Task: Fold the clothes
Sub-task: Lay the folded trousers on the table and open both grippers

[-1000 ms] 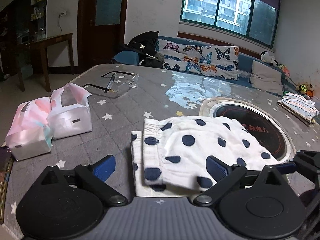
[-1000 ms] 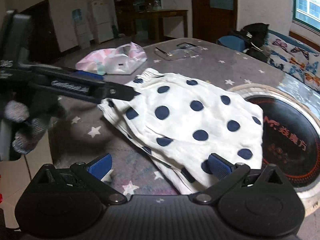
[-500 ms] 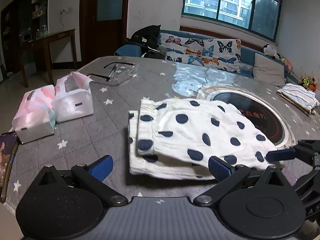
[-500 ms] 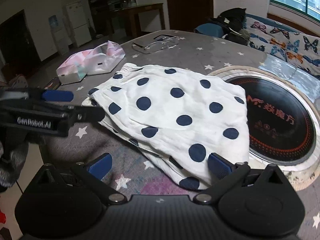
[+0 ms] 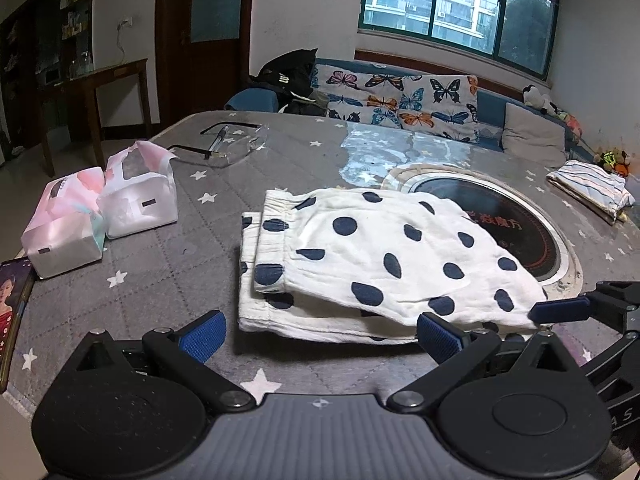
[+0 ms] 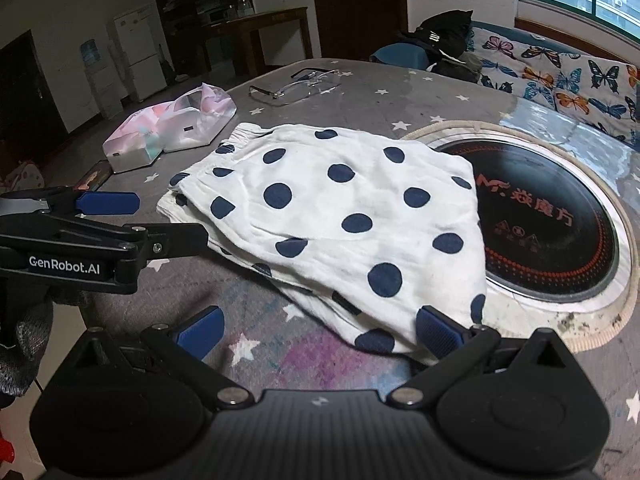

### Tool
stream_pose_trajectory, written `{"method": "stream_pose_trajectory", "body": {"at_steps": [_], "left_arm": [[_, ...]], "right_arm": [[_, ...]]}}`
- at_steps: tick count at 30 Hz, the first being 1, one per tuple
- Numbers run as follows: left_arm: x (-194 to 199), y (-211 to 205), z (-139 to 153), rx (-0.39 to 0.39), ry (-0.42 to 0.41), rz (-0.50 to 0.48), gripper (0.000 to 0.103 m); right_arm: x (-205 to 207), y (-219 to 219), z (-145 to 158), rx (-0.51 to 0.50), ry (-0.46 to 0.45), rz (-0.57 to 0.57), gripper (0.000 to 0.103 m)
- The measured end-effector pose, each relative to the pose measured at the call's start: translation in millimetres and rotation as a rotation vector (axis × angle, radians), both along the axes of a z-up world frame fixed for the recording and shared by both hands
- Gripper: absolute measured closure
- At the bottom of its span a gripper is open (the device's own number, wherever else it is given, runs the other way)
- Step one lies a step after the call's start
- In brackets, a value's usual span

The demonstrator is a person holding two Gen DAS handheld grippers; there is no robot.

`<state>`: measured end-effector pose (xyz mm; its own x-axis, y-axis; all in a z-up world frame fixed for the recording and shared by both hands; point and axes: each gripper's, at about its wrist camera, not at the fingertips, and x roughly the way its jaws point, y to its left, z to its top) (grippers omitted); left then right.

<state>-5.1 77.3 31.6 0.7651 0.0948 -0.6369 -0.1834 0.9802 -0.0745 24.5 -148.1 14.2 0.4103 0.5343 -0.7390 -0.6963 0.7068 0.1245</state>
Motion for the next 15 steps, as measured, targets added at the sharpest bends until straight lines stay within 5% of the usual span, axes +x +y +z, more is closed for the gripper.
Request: {"method": "stream_pose_trajectory", "body": {"at_steps": [15], "left_arm": [[-5,-18,2,0.072,-0.015,-0.016,0.0]], "right_arm": [[-12,-3,-1,0.009,-0.024,-0.023,0.0]]}}
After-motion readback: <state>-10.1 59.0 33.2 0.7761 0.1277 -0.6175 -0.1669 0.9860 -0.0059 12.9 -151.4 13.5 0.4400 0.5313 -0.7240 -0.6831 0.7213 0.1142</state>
